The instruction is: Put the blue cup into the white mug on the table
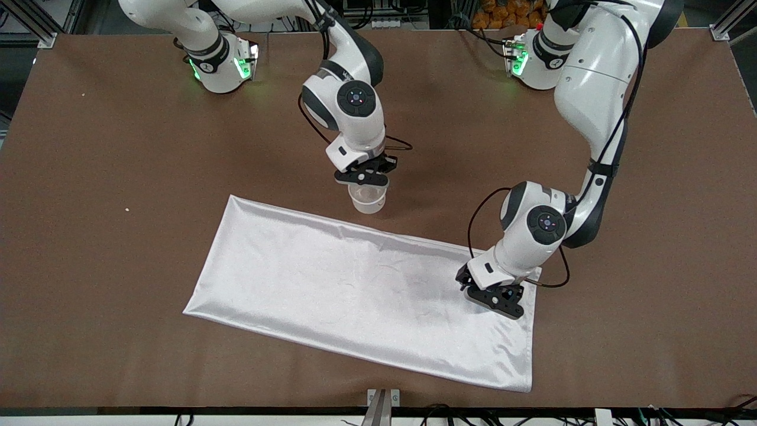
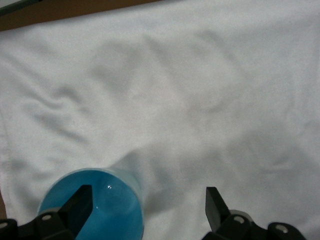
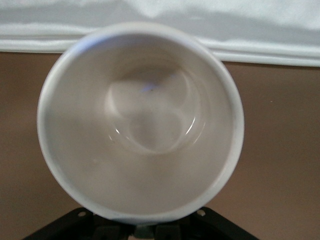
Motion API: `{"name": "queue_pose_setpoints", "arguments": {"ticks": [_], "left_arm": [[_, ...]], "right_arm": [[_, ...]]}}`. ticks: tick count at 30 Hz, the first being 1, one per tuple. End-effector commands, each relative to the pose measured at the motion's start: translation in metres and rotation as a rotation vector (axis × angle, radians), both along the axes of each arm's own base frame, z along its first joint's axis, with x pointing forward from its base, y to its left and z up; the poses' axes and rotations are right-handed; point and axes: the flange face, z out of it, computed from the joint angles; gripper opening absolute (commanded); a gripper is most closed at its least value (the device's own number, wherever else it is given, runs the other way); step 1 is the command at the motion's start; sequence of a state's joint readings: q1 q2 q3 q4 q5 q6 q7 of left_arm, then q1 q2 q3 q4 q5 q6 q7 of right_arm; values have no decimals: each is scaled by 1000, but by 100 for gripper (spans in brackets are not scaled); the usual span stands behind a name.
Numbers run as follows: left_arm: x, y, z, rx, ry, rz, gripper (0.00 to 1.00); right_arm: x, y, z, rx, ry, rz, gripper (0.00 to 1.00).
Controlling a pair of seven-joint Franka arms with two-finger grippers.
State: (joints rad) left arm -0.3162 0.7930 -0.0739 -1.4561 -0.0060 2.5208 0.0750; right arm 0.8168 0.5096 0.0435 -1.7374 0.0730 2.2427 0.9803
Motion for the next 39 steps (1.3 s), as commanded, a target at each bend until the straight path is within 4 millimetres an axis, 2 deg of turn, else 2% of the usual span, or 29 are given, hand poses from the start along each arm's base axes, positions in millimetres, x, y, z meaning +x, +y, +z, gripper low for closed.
{"name": "queue_pose_setpoints", "arguments": {"ticks": [1,5,8,12,16,19,23,27,28,29,31,32,33,39], "left_arm": [[4,-2,-3,2,-16,-14,100],[6,2,-3,7,-19,-32,100],[6,3,-4,7,-18,-31,77],[6,4,-4,10,-19,-32,39],[6,4,-4,13,-18,-34,14],[6,5,-5,12,-18,-31,0],[5,5,-7,16,-13,-31,0],[5,8,-8,18,-12,-29,0],[5,8,-8,18,-12,-30,0],[5,8,-8,18,-12,-30,0],[5,9,-9,20,-11,-29,0],[5,9,-7,21,-13,-32,0],[5,9,-8,25,-13,-35,0],[7,10,2,52,-39,-56,0]], "right_arm": [[-4,19,-18,-17,-12,-14,0],[-15,36,-34,-24,-6,-27,0],[-23,44,-45,-18,-13,-37,0],[-25,47,-54,-18,-23,-40,0],[-29,51,-62,-18,-27,-46,0],[-36,57,-64,-11,-29,-52,0],[-51,66,-71,-18,-26,-60,0],[-55,70,-70,-12,-28,-68,1],[-56,71,-70,-10,-28,-71,10],[-56,71,-70,-10,-28,-76,26],[-56,70,-70,-12,-27,-86,75],[-56,71,-70,-11,-27,-89,94],[-56,71,-70,-11,-27,-91,100],[-59,73,-62,-8,-22,-89,100]]}}
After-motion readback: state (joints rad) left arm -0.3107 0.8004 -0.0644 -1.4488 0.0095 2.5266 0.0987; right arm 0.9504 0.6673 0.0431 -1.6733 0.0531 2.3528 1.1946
